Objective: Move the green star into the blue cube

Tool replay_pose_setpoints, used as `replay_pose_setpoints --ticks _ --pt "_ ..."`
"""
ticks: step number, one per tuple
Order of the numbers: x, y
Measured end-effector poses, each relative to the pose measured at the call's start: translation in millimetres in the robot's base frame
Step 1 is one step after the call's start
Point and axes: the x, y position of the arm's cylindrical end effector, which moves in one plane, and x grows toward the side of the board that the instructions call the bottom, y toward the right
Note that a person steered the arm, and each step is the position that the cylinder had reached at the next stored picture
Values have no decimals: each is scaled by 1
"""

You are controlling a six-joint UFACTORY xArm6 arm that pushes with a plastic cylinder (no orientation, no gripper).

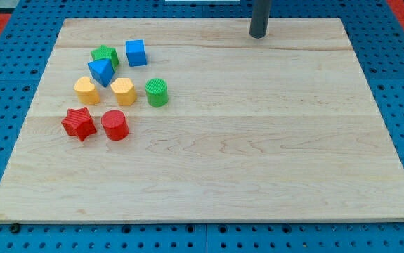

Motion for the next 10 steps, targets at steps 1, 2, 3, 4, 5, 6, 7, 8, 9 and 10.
replay_pose_setpoints --ticks 1,2,3,4,5,6,7,8,9,10 --pt "0 -3" --pt "0 -2" --pt "0 -2" --pt "24 -6" --pt "86 -44" --pt "101 -98" --pt "101 -114" --pt "99 -132" --pt "93 -151" --pt "91 -172"
